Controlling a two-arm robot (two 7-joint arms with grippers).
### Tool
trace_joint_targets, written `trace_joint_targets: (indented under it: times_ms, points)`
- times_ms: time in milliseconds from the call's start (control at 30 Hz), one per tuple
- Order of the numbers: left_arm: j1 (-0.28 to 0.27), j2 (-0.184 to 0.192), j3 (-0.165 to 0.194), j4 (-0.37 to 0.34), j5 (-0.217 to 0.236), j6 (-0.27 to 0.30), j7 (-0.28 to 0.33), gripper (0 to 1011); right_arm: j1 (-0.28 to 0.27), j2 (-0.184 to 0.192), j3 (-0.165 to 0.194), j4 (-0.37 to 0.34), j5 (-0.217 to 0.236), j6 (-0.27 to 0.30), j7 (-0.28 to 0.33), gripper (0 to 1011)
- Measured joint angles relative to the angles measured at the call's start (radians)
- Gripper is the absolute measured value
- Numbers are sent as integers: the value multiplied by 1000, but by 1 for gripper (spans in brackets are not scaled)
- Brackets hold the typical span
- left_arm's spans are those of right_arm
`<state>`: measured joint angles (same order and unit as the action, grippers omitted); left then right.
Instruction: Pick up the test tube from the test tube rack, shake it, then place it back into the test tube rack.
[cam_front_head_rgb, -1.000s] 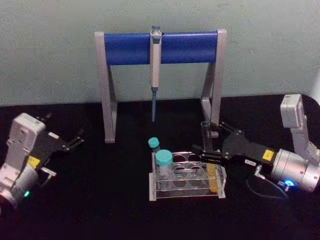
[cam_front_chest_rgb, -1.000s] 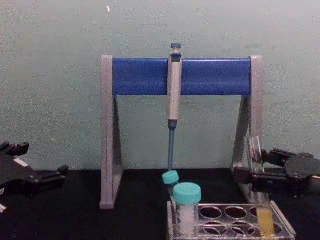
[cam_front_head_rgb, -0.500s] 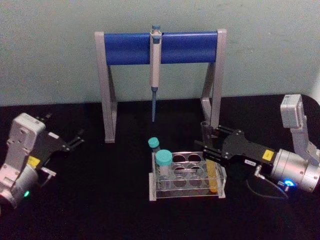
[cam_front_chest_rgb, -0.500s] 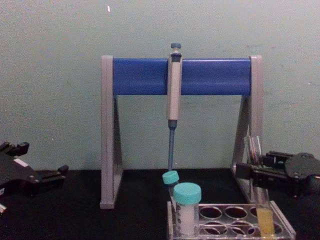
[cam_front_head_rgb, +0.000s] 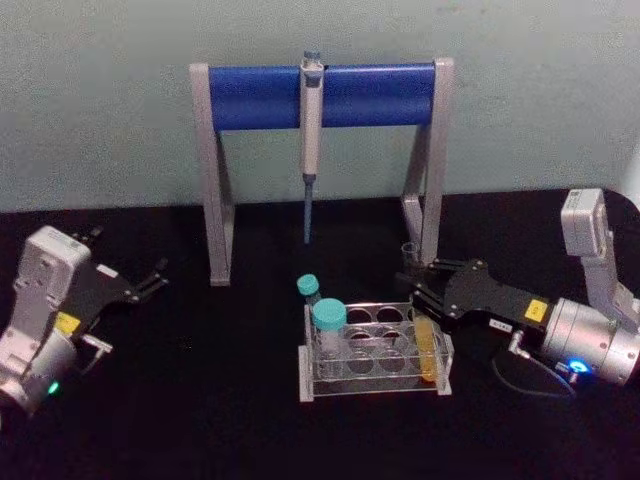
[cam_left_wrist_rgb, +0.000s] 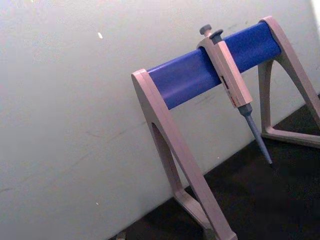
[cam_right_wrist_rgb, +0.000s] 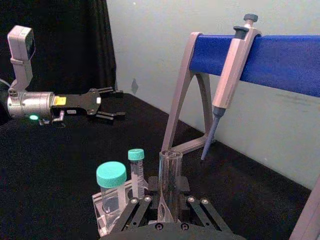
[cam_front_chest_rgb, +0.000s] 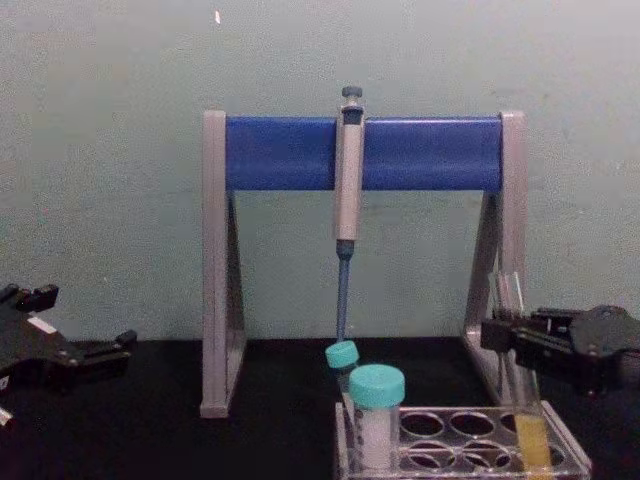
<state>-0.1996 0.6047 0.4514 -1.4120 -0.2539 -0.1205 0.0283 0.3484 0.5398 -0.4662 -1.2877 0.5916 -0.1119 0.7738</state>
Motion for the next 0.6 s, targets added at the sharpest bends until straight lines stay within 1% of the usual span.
trace_joint_targets:
  times_ms: [600]
  points:
    - [0, 0, 0, 0, 0, 0, 0, 1001, 0, 0, 0, 0, 0, 0, 0, 232]
